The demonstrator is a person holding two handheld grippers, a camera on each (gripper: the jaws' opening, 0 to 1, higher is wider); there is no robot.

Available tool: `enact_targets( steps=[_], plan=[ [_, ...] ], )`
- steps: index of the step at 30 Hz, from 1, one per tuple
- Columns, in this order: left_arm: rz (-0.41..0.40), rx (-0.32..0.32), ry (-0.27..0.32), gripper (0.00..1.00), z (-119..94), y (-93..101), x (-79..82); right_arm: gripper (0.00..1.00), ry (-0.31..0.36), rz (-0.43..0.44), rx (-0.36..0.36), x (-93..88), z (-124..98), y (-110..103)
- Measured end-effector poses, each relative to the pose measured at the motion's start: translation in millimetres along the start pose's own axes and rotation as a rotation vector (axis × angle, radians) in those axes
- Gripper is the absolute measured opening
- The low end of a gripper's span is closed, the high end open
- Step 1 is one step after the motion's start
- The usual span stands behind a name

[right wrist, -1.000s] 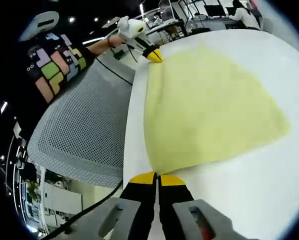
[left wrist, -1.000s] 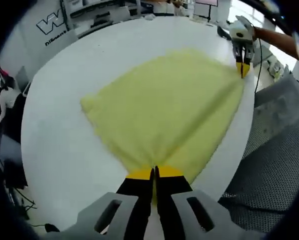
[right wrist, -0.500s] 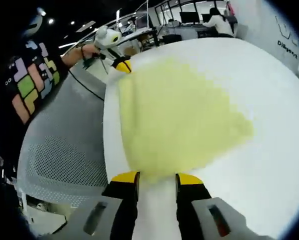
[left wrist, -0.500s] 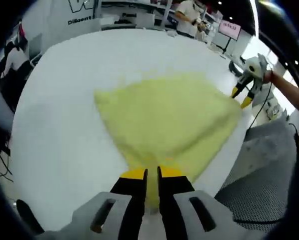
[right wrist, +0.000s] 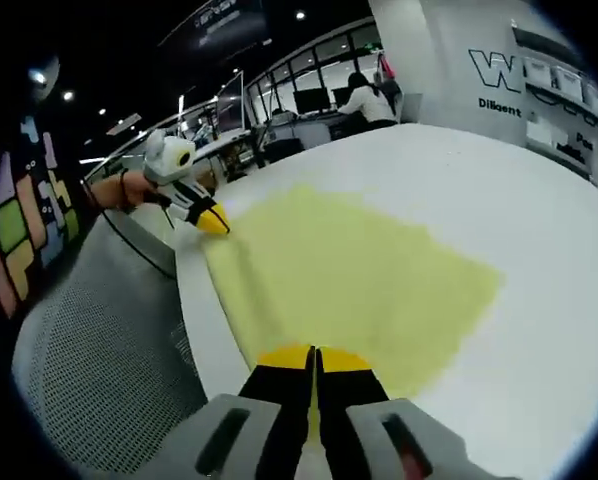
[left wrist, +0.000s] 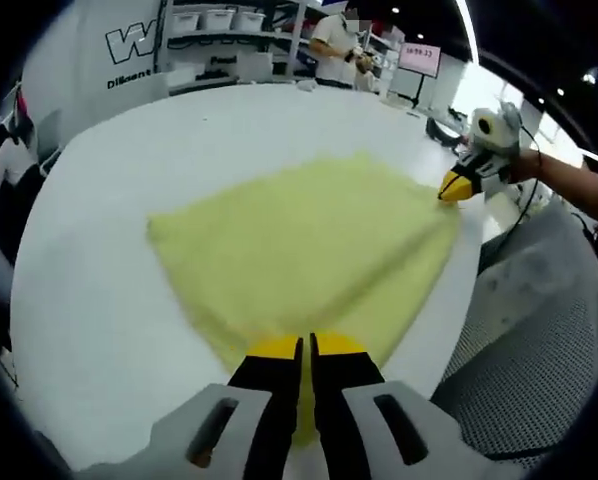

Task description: Fold the garment on the visible template until the final outline fits inside the template.

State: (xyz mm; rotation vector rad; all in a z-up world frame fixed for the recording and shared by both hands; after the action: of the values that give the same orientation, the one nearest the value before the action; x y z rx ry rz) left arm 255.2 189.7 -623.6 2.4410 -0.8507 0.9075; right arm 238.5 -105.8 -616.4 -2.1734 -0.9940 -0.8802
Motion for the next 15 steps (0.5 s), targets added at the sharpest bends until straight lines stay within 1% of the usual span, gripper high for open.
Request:
enact_targets(
  steps=[2,4,7,8,9,10,11,12,14,15],
  plan=[
    [0.007,0.004,-0.022,0.00,0,-0.4,-5.1,0.00,-0.002,0.002,-0.001,-4.5,2,-4],
    [0.033,0.032,-0.040,0.00,0,-4.0,-9.3,0.00,-0.006,0.011,-0.010,-6.0,3,-4],
    [0.029,0.034,-0.034,0.00,-2,-4.2,-11.1,0.00,-0.028,0.022,-0.034,-9.8,1,-1],
    [0.041,0.038,-0.034,0.00,-2,-4.3,-11.1,0.00,-0.070,0.024,-0.070,-15.4,-1,4],
    [0.060,0.040,-0.037,0.00,-1,-3.7,-11.3,0.00,-0.099,-0.001,-0.087,-18.6,-2,6],
    [0.082,0.045,-0.043,0.00,-2,-3.9,-11.3,0.00,-0.097,-0.006,-0.097,-18.6,-2,8],
    [0.080,0.050,-0.051,0.00,-2,-2.9,-11.1,0.00,-0.079,0.010,-0.088,-16.1,-1,6],
    [0.039,0.071,-0.070,0.00,-2,-3.9,-10.8,0.00,-0.096,0.006,-0.105,-16.2,-2,7],
    [-0.009,0.091,-0.080,0.00,-2,-4.8,-10.6,0.00,-0.111,-0.002,-0.119,-16.6,-2,7],
    [-0.043,0.105,-0.086,0.00,-3,-5.3,-10.7,0.00,-0.133,-0.008,-0.139,-16.5,-1,7]
  ],
)
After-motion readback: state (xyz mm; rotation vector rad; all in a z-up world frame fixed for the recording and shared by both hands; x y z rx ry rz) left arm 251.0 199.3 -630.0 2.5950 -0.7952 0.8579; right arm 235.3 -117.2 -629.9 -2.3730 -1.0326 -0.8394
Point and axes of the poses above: the point that each gripper's makers call its tool centre point, and the gripper's own axes: z roughly forward along the fingers, y roughly to its right, x roughly out of its top, the point moved 5 cm from there along -z, roughly backward along the fingers, and after that the axes turned 2 degrees about y, right-handed, at the moved point
